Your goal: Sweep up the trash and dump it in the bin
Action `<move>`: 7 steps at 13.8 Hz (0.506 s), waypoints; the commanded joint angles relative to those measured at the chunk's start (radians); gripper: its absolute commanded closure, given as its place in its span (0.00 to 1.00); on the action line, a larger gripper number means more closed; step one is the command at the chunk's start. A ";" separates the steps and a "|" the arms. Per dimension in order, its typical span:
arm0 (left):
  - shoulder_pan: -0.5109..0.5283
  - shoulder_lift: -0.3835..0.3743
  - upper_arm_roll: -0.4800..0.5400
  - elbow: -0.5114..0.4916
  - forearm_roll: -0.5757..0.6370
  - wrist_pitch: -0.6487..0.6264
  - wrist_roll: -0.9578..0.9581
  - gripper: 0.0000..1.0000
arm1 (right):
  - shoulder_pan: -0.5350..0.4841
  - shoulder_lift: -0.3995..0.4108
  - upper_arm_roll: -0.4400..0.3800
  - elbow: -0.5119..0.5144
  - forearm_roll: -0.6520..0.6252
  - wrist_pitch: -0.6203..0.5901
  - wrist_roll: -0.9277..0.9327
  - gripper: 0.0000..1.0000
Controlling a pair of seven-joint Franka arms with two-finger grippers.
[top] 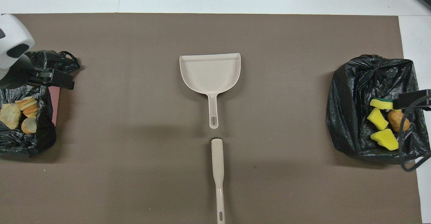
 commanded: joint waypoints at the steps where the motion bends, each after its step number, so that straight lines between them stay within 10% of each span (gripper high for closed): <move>1: 0.009 -0.050 0.010 -0.024 0.012 -0.050 0.048 0.00 | -0.011 0.001 0.005 -0.005 0.000 0.018 -0.031 0.00; 7: 0.015 -0.061 0.044 -0.008 0.021 -0.087 0.098 0.00 | -0.040 0.023 0.011 0.021 0.035 0.011 -0.033 0.00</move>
